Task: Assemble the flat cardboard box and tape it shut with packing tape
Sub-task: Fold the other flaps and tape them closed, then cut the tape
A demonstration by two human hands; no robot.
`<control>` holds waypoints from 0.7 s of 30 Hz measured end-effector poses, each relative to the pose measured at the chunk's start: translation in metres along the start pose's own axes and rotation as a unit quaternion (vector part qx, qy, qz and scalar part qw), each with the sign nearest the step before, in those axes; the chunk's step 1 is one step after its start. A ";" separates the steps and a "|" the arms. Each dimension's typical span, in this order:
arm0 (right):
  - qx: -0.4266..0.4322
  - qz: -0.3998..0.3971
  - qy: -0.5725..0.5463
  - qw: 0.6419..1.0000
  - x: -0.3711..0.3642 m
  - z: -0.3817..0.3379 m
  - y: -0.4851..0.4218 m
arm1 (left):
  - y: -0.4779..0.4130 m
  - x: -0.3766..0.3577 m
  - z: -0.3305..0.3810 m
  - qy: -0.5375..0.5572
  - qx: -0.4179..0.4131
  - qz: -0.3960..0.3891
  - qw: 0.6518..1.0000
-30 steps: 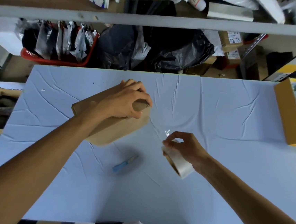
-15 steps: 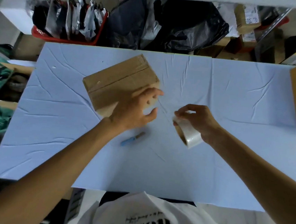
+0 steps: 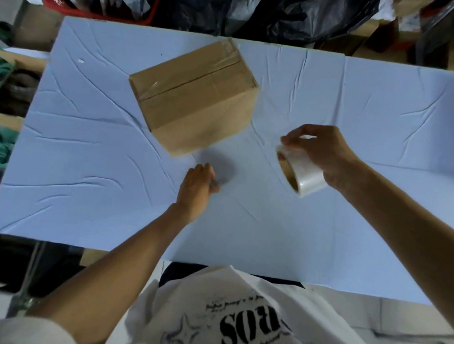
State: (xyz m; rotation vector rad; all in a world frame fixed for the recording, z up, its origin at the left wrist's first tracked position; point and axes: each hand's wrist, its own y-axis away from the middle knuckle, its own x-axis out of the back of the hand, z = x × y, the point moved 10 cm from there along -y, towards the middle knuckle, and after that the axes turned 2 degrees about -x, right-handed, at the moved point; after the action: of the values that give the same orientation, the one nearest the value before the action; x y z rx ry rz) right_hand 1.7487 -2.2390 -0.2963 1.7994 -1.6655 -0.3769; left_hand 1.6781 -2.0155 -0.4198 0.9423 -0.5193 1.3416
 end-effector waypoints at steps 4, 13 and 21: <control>0.009 -0.007 0.014 1.000 -0.004 -0.001 0.000 | 0.001 -0.003 0.009 -0.028 -0.038 -0.037 0.998; 0.015 -0.022 -0.023 0.999 -0.002 -0.005 -0.004 | -0.006 0.115 0.114 0.127 -0.189 0.076 0.971; 0.020 -0.031 -0.028 0.999 -0.001 -0.003 -0.004 | -0.033 0.163 0.155 0.119 -0.184 0.138 0.966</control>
State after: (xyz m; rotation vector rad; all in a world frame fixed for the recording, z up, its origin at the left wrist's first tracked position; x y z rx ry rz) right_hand 1.7539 -2.2376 -0.2970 1.8886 -1.6682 -0.4281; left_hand 1.7712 -2.0448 -0.2148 0.4057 -0.7024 1.5175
